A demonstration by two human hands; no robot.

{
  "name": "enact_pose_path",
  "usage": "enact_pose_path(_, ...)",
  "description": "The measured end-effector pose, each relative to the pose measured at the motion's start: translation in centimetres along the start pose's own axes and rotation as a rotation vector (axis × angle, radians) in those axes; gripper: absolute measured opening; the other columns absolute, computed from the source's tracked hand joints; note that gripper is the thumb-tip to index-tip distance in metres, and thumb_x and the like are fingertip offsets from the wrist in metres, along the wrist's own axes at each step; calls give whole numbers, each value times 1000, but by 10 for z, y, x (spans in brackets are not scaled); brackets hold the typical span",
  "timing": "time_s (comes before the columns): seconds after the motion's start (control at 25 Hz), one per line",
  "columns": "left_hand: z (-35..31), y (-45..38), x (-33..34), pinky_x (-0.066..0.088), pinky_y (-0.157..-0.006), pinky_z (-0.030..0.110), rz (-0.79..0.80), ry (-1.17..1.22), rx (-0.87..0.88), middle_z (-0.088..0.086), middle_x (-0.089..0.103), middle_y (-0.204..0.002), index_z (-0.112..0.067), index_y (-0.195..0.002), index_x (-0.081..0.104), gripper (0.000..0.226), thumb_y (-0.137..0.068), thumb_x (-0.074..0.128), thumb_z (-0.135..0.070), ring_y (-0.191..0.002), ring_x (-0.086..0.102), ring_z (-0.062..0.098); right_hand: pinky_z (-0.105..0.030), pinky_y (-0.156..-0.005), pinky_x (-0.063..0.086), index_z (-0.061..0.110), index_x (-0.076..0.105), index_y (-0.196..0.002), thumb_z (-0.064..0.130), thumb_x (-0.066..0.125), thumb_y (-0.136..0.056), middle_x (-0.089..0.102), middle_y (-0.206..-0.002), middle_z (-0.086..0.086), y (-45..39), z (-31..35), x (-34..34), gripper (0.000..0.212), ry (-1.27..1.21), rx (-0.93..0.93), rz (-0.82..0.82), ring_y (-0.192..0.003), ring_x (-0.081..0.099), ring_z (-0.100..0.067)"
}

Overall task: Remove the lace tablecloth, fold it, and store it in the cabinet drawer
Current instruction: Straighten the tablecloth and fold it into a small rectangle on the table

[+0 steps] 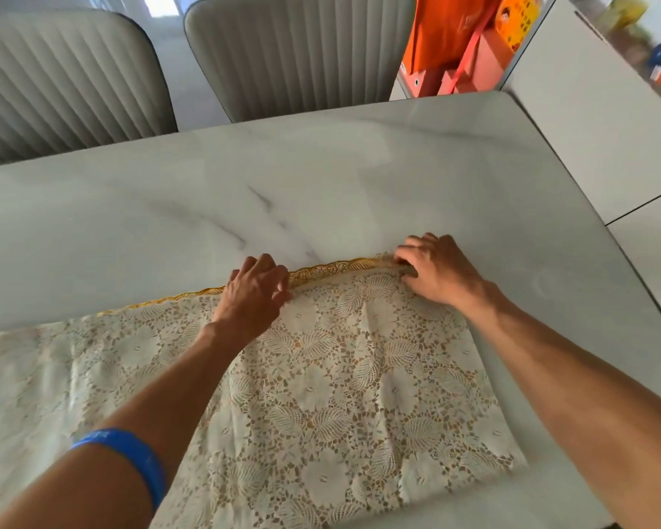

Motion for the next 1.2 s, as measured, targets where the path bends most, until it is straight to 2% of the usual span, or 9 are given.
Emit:
enact_pose_path(0.28, 32, -10, -5, 38, -57, 21, -23, 230, -108, -9, 60, -67, -21, -74, 55, 21, -81, 75, -18, -63, 56, 8, -32, -75, 42, 17, 49, -112, 37, 77, -77, 62, -111, -4, -9, -22, -6, 49, -139, 100, -28, -88, 55, -19)
enact_pose_path(0.4, 41, -13, -6, 36, -52, 12, -39, 250, -157, -10, 59, -61, -21, -71, 54, 23, -80, 76, -16, -58, 56, 2, -32, -78, 41, 15, 47, -118, 40, 80, -74, 57, -120, -7, -7, -32, 3, 61, -235, 216, -23, -98, 54, -22)
enact_pose_path(0.52, 42, -15, -2, 35, -53, 2, -37, 294, -180, -14, 63, -66, -21, -87, 65, 9, -84, 73, -19, -61, 57, -9, -39, -92, 47, 15, 42, -132, 40, 78, -77, 52, -129, -8, 3, -48, 5, 70, -411, 464, -123, -112, 53, -26)
enact_pose_path(0.64, 41, -17, 6, 42, -58, 8, -47, 277, -189, -11, 65, -71, -18, -88, 71, 7, -85, 74, -22, -65, 54, -13, -34, -85, 47, 14, 44, -129, 35, 74, -81, 55, -124, -9, 44, -59, 11, 61, -611, 863, -260, -106, 56, -25)
enact_pose_path(0.72, 39, -16, 9, 42, -57, 13, -52, 269, -202, -8, 67, -71, -18, -83, 70, 9, -85, 73, -26, -64, 58, -6, -34, -81, 47, 15, 47, -124, 31, 69, -84, 58, -117, -7, 85, -42, 20, 49, -632, 959, -273, -100, 58, -24)
enact_pose_path(0.88, 31, -13, 6, 59, -63, 33, -69, 244, -181, -4, 68, -69, -17, -81, 66, 15, -89, 68, -29, -56, 64, 8, -45, -89, 46, 14, 54, -119, 25, 68, -84, 57, -121, -9, 147, 20, 27, 39, -328, 890, -263, -109, 53, -31)
enact_pose_path(1.0, 25, -8, 1, 57, -76, 43, -88, 159, -121, -8, 65, -71, -20, -81, 65, 13, -87, 70, -30, -61, 63, 14, -47, -94, 43, 14, 58, -119, 15, 68, -79, 56, -129, -8, 142, 63, 25, 41, -256, 701, -352, -120, 51, -30)
enact_pose_path(1.08, 22, -5, 1, 53, -82, 45, -104, 159, -117, -2, 68, -84, -20, -90, 68, 10, -87, 69, -29, -76, 65, 20, -45, -97, 45, 17, 58, -122, 16, 66, -82, 57, -133, -6, 134, 96, 35, 41, -315, 585, -386, -122, 51, -25)
enact_pose_path(1.2, 19, 12, -7, 42, -96, 44, -144, 156, -187, 5, 61, -122, -20, -121, 60, 34, -88, 67, -26, -111, 54, 25, -46, -106, 43, 20, 56, -136, 22, 56, -95, 51, -146, -7, 144, 148, 65, 41, -300, 336, -301, -135, 47, -25)
Point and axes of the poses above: each hand's wrist, its own y-axis away from the middle knuckle, its own x-axis out of the palm, z = x × y, the point moved 7 cm from there along -y, towards the middle knuckle
